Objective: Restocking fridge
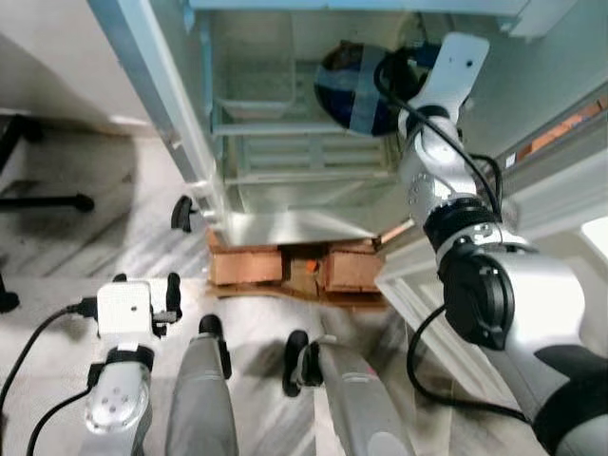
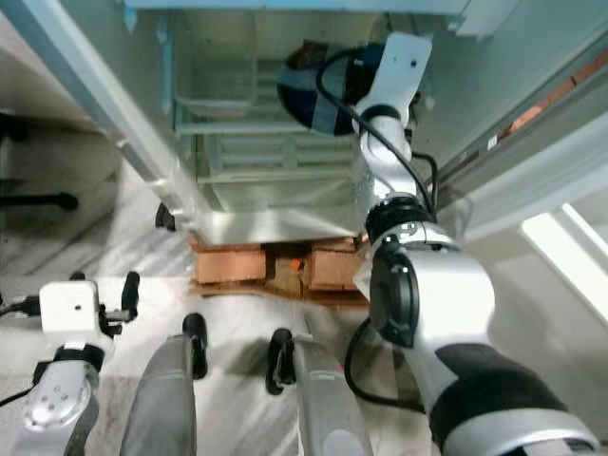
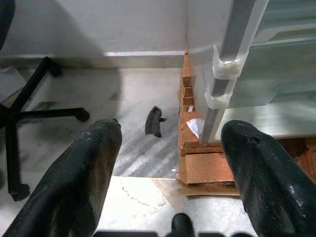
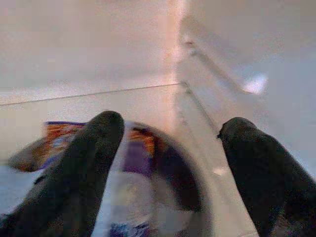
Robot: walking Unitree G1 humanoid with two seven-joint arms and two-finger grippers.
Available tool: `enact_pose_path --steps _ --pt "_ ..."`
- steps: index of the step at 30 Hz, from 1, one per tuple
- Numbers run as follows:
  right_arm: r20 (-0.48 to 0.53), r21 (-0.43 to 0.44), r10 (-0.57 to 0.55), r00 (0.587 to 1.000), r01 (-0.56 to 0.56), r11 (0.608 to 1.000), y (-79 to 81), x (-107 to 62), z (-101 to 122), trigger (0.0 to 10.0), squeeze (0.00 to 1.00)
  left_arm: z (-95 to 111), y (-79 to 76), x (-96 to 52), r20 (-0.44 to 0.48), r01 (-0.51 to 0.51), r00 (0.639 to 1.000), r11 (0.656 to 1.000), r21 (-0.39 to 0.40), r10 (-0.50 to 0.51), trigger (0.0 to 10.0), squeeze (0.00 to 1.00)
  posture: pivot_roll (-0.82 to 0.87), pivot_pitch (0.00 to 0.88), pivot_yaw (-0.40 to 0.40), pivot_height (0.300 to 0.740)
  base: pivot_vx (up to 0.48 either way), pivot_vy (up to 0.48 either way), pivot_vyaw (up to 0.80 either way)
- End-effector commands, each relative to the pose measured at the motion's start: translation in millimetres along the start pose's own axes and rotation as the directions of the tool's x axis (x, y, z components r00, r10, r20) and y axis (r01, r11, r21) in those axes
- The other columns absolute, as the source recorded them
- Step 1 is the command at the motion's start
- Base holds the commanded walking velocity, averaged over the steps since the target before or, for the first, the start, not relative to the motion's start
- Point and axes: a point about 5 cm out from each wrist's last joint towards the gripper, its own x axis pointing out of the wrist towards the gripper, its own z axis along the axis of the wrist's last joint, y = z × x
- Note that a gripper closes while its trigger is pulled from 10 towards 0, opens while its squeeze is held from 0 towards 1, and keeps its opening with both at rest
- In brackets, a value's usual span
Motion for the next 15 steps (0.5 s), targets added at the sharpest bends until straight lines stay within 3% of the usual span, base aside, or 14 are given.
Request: enact_pose_path --steps 1,4,11,12,13,14,15 --pt "-0.047 0.022 0.019 0.999 -0.018 1.000 -3.4 -4.5 -12.5 10.0 1.00 -8.7 0.0 -3.1 -0.029 0.005 1.000 1.000 0.008 -0.005 10.0 0.00 0.23 0.250 -0.100 0.740 0.000 0.000 0.00" --pt "-0.068 0.037 0.114 0.991 -0.112 0.993 -0.7 -9.8 -23.0 10.0 1.00 -4.5 -4.2 7.2 -0.002 0.032 1.000 0.999 0.020 -0.032 10.0 0.00 0.22 0.225 -0.091 0.740 0.000 0.000 0.00" --pt "-0.066 0.055 0.198 0.978 -0.195 0.979 -2.6 -16.4 -32.2 10.0 1.00 1.0 -2.0 24.4 0.034 0.024 0.999 0.999 0.030 -0.025 10.0 0.00 0.20 0.187 -0.074 0.740 0.000 0.000 0.00" --pt "-0.058 0.048 0.227 0.972 -0.225 0.973 -2.8 -18.0 -33.3 10.0 0.87 1.4 -2.2 26.5 0.040 0.026 0.999 0.999 0.032 -0.027 10.0 0.00 0.19 0.179 -0.069 0.740 0.000 0.000 0.00" --pt "-0.053 0.043 0.248 0.967 -0.246 0.968 -2.9 -19.1 -34.0 10.0 0.87 1.5 -2.3 28.2 0.044 0.027 0.999 0.999 0.033 -0.029 10.0 0.00 0.19 0.177 -0.067 0.740 0.000 0.000 0.00" --pt "-0.054 0.041 0.268 0.962 -0.266 0.963 -3.5 -20.5 -35.4 10.0 0.81 1.7 -3.2 29.8 0.047 0.032 0.998 0.999 0.034 -0.034 10.0 0.00 0.19 0.171 -0.063 0.740 0.000 0.000 0.00" --pt "-0.055 0.041 0.279 0.959 -0.277 0.960 -3.9 -21.3 -36.5 10.0 0.68 1.6 -3.8 31.3 0.048 0.036 0.998 0.999 0.034 -0.037 10.0 0.00 0.18 0.167 -0.060 0.740 0.000 0.000 0.00"
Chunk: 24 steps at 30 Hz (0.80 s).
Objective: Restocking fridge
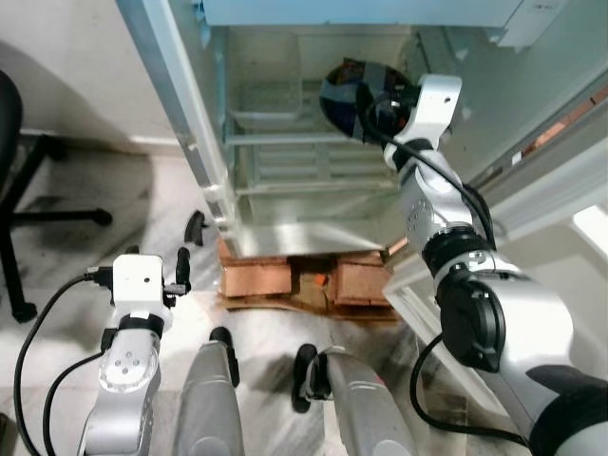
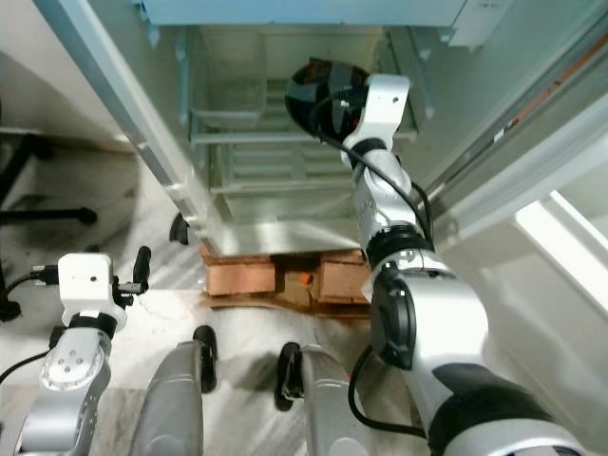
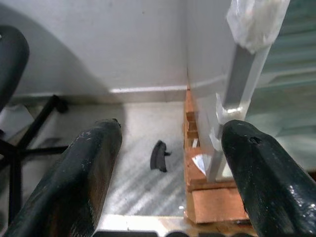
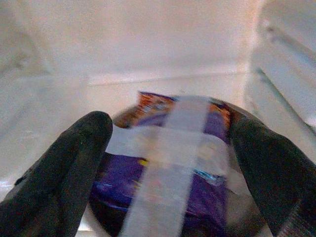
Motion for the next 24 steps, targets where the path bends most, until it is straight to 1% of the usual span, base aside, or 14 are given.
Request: enact_pose_path --steps 1,2,4,8,9,12,14,15,16,18,19,20,21,24 --pt "-0.006 -0.006 0.042 0.999 -0.042 0.999 -2.8 -5.3 -6.1 10.0 0.39 -9.4 0.0 -2.9 -0.031 0.009 0.999 1.000 0.012 -0.009 10.0 0.00 0.17 0.160 -0.050 0.740 0.000 0.000 0.00" --pt "-0.016 -0.013 0.086 0.996 -0.087 0.996 -1.2 -8.6 -11.1 10.0 0.00 -10.6 -1.1 0.2 -0.027 0.015 1.000 1.000 0.017 -0.014 10.0 0.00 0.16 0.143 -0.031 0.740 0.000 0.000 0.00" --pt "-0.054 -0.068 0.176 0.983 -0.179 0.981 5.3 -15.3 -22.8 10.0 0.00 -12.9 -0.3 2.1 -0.031 0.006 0.999 1.000 0.023 -0.005 10.0 0.00 0.14 0.128 -0.016 0.740 0.000 0.000 0.00" --pt "-0.044 -0.109 0.240 0.970 -0.243 0.964 6.3 -26.8 -32.0 10.0 0.00 -16.7 -6.3 3.8 -0.034 0.045 0.998 0.998 0.037 -0.044 10.0 0.00 0.11 0.091 0.005 0.740 0.000 0.000 0.00" --pt "-0.044 -0.109 0.240 0.970 -0.243 0.964 6.3 -26.8 -32.0 10.0 0.00 -16.7 -6.3 3.8 -0.034 0.045 0.998 0.998 0.037 -0.044 10.0 0.00 0.11 0.091 0.005 0.740 0.000 0.000 0.00" --pt "-0.041 -0.084 0.274 0.961 -0.277 0.957 0.9 -44.5 -44.0 10.0 0.00 -13.2 -15.2 10.0 -0.010 0.077 0.997 0.997 0.028 -0.077 10.0 0.00 0.09 0.069 0.005 0.740 0.000 0.000 0.00" --pt "-0.031 -0.068 0.238 0.971 -0.239 0.969 -6.5 -57.6 -50.6 10.0 0.00 -8.7 -20.7 12.3 0.013 0.088 0.996 0.996 0.028 -0.088 10.0 0.00 0.09 0.062 -0.001 0.740 0.000 0.000 0.00" --pt "-0.022 -0.037 0.173 0.985 -0.174 0.984 -15.5 -73.6 -57.8 10.0 0.00 -6.1 -25.5 13.0 0.027 0.094 0.995 0.995 0.030 -0.095 10.0 0.00 0.09 0.059 -0.006 0.740 0.000 0.000 0.00" --pt "-0.022 -0.037 0.173 0.985 -0.174 0.984 -15.5 -73.6 -57.8 10.0 0.00 -6.1 -25.5 13.0 0.027 0.094 0.995 0.995 0.030 -0.095 10.0 0.00 0.09 0.059 -0.006 0.740 0.000 0.000 0.00" --pt "-0.020 -0.046 0.119 0.993 -0.120 0.992 -21.8 -90.0 -64.4 10.0 0.00 -7.2 -28.0 11.6 0.027 0.095 0.995 0.995 0.034 -0.096 10.0 0.00 0.08 0.058 -0.008 0.740 0.000 0.000 0.00" --pt "-0.020 -0.054 0.107 0.994 -0.108 0.993 -22.9 -95.3 -66.2 10.0 0.00 -8.0 -28.5 10.9 0.027 0.096 0.995 0.995 0.037 -0.097 10.0 0.00 0.08 0.058 -0.008 0.740 0.000 0.000 0.00" --pt "-0.031 -0.083 0.066 0.997 -0.069 0.994 -24.4 -112.0 -73.9 10.0 0.00 -10.9 -28.1 8.6 0.019 0.094 0.995 0.995 0.033 -0.094 10.0 0.00 0.07 0.060 -0.002 0.740 0.000 0.000 0.00" --pt "-0.042 -0.077 0.045 0.998 -0.048 0.996 -23.8 -119.3 -78.2 10.0 0.00 -12.5 -27.8 8.1 0.012 0.090 0.996 0.995 0.039 -0.091 10.0 0.00 0.07 0.061 -0.001 0.740 0.000 0.000 0.00" --pt "-0.073 -0.040 0.043 0.996 -0.046 0.998 -17.5 -130.8 -85.3 10.0 0.00 -14.8 -28.6 7.8 0.003 0.093 0.996 0.995 0.047 -0.093 10.0 0.00 0.07 0.065 0.000 0.740 0.000 0.000 0.00"
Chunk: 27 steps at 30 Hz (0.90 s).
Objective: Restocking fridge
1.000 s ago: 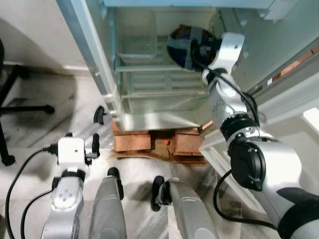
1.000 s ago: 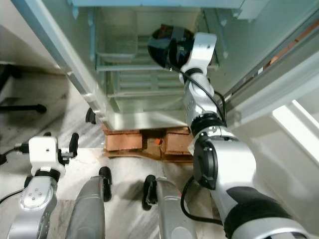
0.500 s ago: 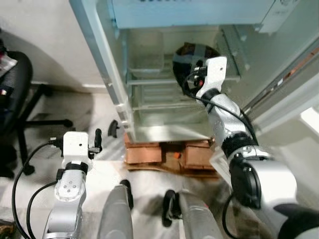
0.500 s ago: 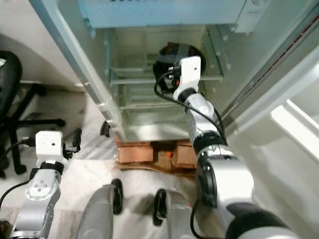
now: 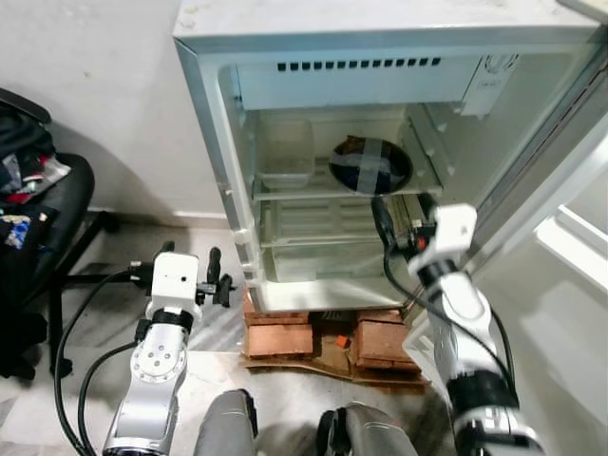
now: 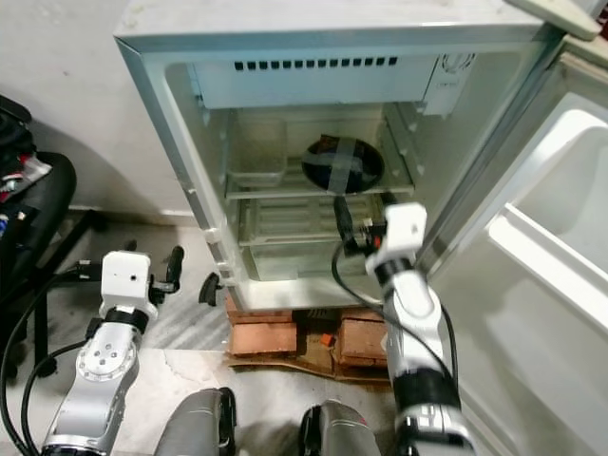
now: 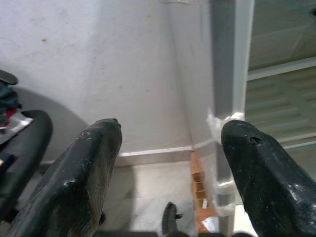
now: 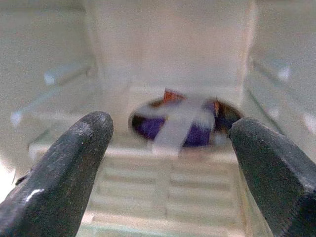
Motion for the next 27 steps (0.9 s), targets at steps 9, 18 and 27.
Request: enact_pose_path --steps 9,18,27 --pt "-0.041 0.006 0.091 0.995 -0.091 0.996 19.4 -0.7 3.6 10.0 0.00 -7.6 1.6 -1.7 -0.036 -0.029 0.999 0.999 0.024 0.030 10.0 0.00 0.07 0.078 -0.011 0.740 -0.056 0.000 0.00" --pt "-0.039 0.020 0.091 0.995 -0.090 0.996 22.6 2.5 9.7 10.0 0.00 -8.5 2.3 -2.8 -0.045 -0.023 0.999 1.000 0.019 0.023 10.0 0.00 0.07 0.090 -0.007 0.740 -0.304 0.000 0.00" --pt "-0.048 0.033 0.092 0.995 -0.090 0.995 29.3 4.1 11.3 10.0 0.00 -8.0 0.8 0.7 -0.045 -0.013 0.999 1.000 0.022 0.014 10.0 0.00 0.07 0.088 0.004 0.740 -0.305 0.000 0.00"
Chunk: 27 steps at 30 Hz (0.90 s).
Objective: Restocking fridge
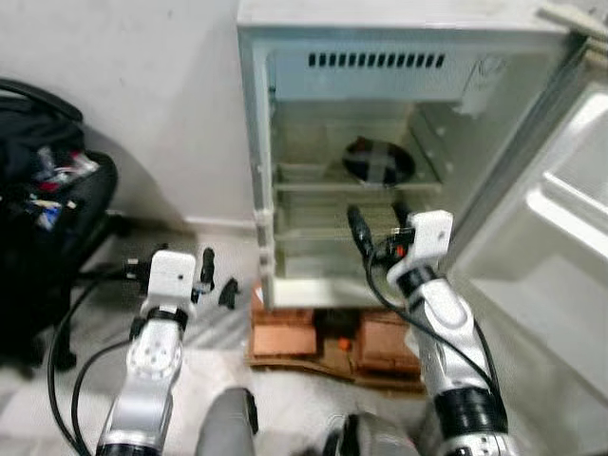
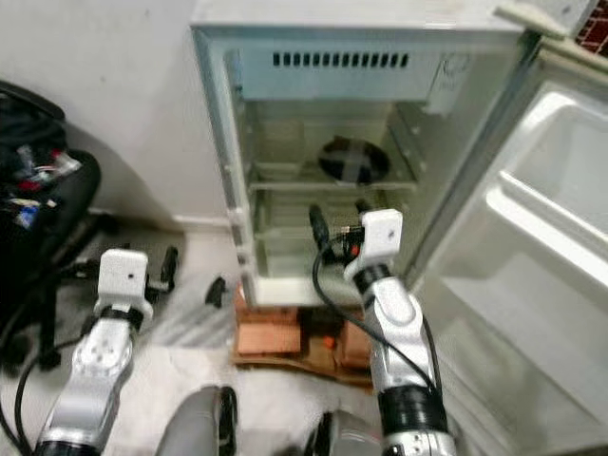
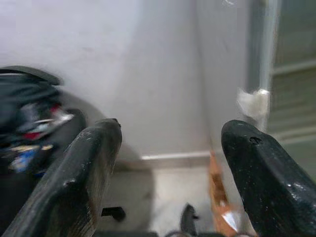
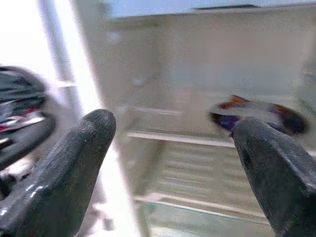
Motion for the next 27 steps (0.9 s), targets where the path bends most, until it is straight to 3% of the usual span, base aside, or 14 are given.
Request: enact_pose_path --steps 1,10,13,18,23,24,25,26,27 --pt "-0.010 -0.002 0.006 1.000 -0.006 1.000 3.2 2.6 0.4 10.0 0.00 -10.3 -1.2 -5.8 -0.046 0.002 0.999 1.000 -0.004 -0.003 10.0 0.00 0.07 0.088 0.004 0.740 -0.296 0.000 0.00" --pt "0.004 -0.099 -0.075 0.997 0.075 0.992 -2.7 4.3 2.2 10.0 0.00 -9.7 -0.2 -4.3 -0.041 0.003 0.999 1.000 0.004 -0.003 10.0 0.00 0.07 0.088 0.006 0.740 -0.284 0.000 0.00" --pt "0.000 -0.054 -0.101 0.995 0.100 0.993 -5.6 4.2 1.0 10.0 0.00 -9.7 0.2 -4.4 -0.041 0.001 0.999 1.000 0.005 -0.001 10.0 0.00 0.07 0.089 0.006 0.740 -0.274 0.000 0.00" --pt "-0.024 -0.097 -0.133 0.991 0.131 0.987 -10.3 0.9 -2.2 10.0 0.00 -10.6 -0.3 -4.7 -0.044 0.007 0.999 1.000 0.005 -0.007 10.0 0.00 0.07 0.091 0.006 0.740 -0.275 0.000 0.00" --pt "-0.005 -0.087 -0.182 0.983 0.181 0.980 -17.8 -7.5 -0.5 10.0 0.00 -8.0 1.2 -3.3 -0.030 0.006 1.000 1.000 0.018 -0.006 10.0 0.00 0.07 0.097 0.000 0.740 -0.261 0.000 0.00" --pt "0.001 -0.088 -0.204 0.979 0.203 0.975 -21.5 -12.8 0.0 10.0 0.54 -7.2 3.0 -3.6 -0.020 0.002 1.000 1.000 0.020 -0.002 10.0 0.00 0.07 0.097 0.001 0.740 0.000 0.000 0.00" --pt "0.006 -0.088 -0.221 0.975 0.221 0.971 -24.5 -17.7 0.3 10.0 0.54 -6.5 4.6 -3.9 -0.010 -0.001 1.000 1.000 0.021 0.001 10.0 0.00 0.07 0.097 0.001 0.740 0.000 0.000 0.00" --pt "0.007 -0.089 -0.225 0.974 0.225 0.970 -25.1 -19.5 0.1 10.0 0.69 -6.4 5.1 -4.2 -0.008 0.000 1.000 1.000 0.015 0.000 10.0 0.00 0.06 0.098 0.005 0.740 0.000 0.000 0.00" --pt "0.008 -0.077 -0.222 0.975 0.221 0.972 -25.3 -25.3 -0.7 10.0 1.00 -4.7 4.3 -6.2 0.007 0.044 0.999 0.999 -0.021 -0.043 10.0 0.00 0.06 0.099 0.007 0.740 0.000 0.000 0.00"
